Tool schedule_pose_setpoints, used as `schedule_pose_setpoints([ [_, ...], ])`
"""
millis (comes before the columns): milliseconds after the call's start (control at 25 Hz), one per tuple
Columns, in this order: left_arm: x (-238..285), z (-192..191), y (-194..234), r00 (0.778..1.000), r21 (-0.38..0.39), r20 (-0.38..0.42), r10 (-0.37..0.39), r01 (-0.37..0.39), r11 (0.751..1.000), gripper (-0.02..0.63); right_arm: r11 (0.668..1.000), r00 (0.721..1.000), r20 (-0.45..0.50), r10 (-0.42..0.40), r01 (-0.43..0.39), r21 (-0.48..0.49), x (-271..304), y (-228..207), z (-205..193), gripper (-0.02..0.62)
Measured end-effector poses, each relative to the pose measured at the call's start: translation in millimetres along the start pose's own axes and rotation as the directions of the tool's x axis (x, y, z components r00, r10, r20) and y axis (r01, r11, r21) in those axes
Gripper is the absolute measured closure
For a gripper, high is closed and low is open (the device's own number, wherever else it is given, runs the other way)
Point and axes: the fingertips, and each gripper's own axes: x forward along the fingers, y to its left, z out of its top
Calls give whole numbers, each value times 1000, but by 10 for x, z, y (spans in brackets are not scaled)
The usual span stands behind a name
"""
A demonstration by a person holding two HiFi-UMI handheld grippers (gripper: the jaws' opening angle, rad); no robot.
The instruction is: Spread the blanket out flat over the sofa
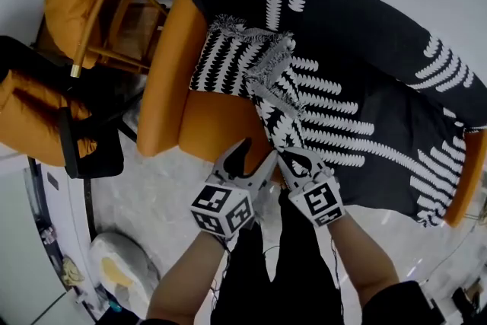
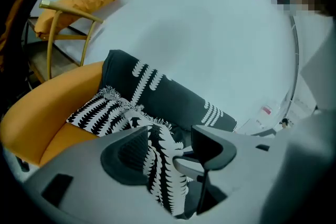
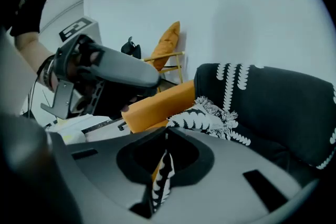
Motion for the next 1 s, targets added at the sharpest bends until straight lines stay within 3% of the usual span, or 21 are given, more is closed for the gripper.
schedule_pose_setpoints([
  [200, 171, -32, 97, 999, -42, -51, 13, -15, 999, 336, 990, 999, 11, 45, -43, -135, -138, 173, 139, 578],
  [320, 191, -23, 192, 997, -94, -69, 24, -31, 995, 319, 985, 997, 33, 66, -60, -165, -214, 259, 272, 578],
  [640, 193, -55, 296, 998, -305, -65, -16, -4, 952, 299, 968, 994, 42, 101, -88, -234, -334, 465, 430, 578],
  [840, 219, -29, 300, 996, -348, -81, -22, -7, 937, 302, 949, 991, 44, 122, -104, -299, -371, 539, 530, 578],
  [880, 215, -18, 310, 997, -343, -80, -14, -15, 939, 315, 948, 991, 45, 129, -109, -300, -369, 540, 524, 578],
  [960, 154, 10, 348, 997, -325, -71, 16, -38, 945, 478, 950, 989, 48, 140, -120, -288, -360, 554, 503, 578],
  [1000, 109, 26, 369, 998, -319, -63, 28, -47, 947, 525, 953, 988, 52, 146, -127, -274, -350, 566, 502, 578],
])
